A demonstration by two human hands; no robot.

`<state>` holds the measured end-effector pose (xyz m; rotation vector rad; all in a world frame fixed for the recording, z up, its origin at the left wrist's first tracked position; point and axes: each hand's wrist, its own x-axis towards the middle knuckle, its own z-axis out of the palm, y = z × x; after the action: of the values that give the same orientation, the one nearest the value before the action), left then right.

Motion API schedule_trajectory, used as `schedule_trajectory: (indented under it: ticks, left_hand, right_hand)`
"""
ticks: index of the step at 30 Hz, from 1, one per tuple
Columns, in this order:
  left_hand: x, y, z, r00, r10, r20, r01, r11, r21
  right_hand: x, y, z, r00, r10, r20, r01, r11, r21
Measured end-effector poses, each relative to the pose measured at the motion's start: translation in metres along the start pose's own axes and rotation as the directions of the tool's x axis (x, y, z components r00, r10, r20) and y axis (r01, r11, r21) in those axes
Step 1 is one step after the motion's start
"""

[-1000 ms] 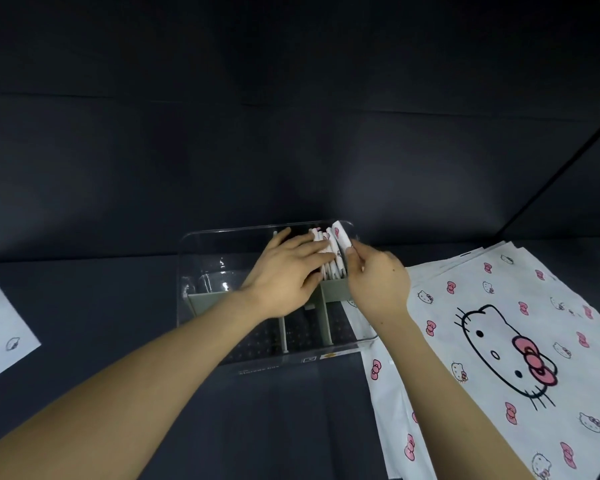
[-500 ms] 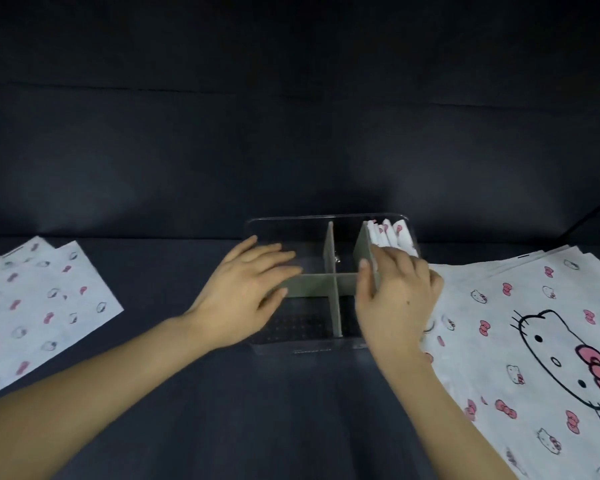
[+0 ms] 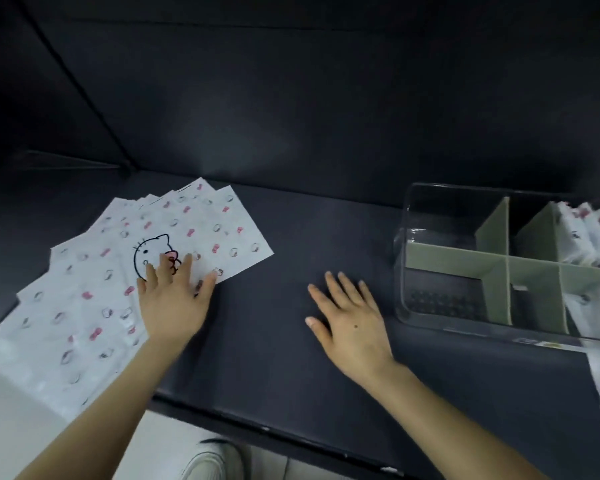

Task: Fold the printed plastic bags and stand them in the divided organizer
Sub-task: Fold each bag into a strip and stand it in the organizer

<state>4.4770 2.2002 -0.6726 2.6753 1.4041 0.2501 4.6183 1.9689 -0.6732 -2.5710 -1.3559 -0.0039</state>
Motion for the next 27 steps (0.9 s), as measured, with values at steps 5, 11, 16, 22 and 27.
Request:
schedule_trajectory:
  ticks: [5, 11, 16, 22, 27]
  left_hand:
    - [0.004, -0.008, 0.020, 1.000, 0.003, 0.022, -0.003, 1.000, 0.004]
    - [0.005, -0.027, 0.020, 0.987, 0.158, -0.021, -0.160, 0.979, -0.124]
    - [-0.024, -0.038, 0.013, 0.859, 0.510, 0.040, -0.474, 0.822, -0.315]
    - [-0.046, -0.040, 0.005, 0.708, 0.703, 0.067, -0.598, 0.648, -0.472]
    - [-0.043, -0.032, 0.002, 0.719, 0.694, 0.052, -0.570, 0.629, -0.528]
  right_hand:
    - [-0.004, 0.011, 0.019, 0.998, 0.005, 0.068, -0.001, 0.998, -0.055]
    - [-0.004, 0.012, 0.014, 0.999, 0.032, 0.031, -0.035, 0.995, 0.094]
    - [-0.003, 0.005, 0.003, 0.994, -0.075, -0.073, 0.089, 0.972, 0.217]
    - [-0.011, 0.007, 0.013, 0.960, -0.264, -0.093, 0.278, 0.934, 0.225]
    - [-0.024, 0.007, 0.008, 0.903, -0.293, -0.313, 0.364, 0.910, 0.199]
